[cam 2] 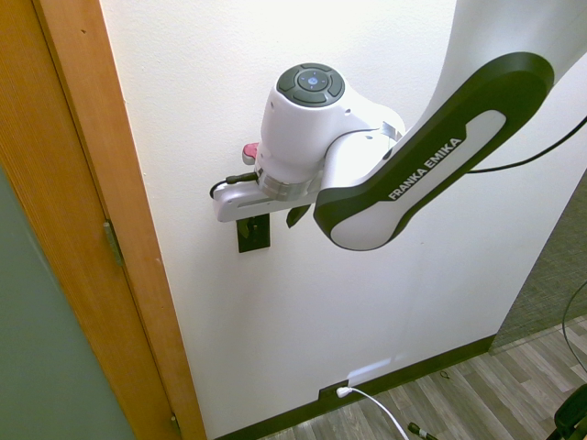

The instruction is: Turn off the light

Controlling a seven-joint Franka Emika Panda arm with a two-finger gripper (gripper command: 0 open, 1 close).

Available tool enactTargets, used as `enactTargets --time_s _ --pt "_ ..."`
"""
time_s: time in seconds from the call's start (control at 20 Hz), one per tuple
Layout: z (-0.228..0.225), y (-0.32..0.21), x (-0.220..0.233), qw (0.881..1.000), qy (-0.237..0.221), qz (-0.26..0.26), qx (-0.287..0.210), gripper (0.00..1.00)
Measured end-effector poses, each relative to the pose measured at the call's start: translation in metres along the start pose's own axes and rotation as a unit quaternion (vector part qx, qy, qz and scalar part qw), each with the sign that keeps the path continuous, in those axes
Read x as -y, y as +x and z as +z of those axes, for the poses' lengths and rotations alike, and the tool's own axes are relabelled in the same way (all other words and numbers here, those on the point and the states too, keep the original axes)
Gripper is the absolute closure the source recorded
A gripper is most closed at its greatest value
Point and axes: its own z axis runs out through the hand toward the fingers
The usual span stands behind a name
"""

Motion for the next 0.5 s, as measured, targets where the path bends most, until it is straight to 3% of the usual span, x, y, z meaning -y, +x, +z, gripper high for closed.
enactTargets --time_s 0.5 --pt "0.011 -0.002 0.018 1.0 0.018 -0.004 0.004 1.0"
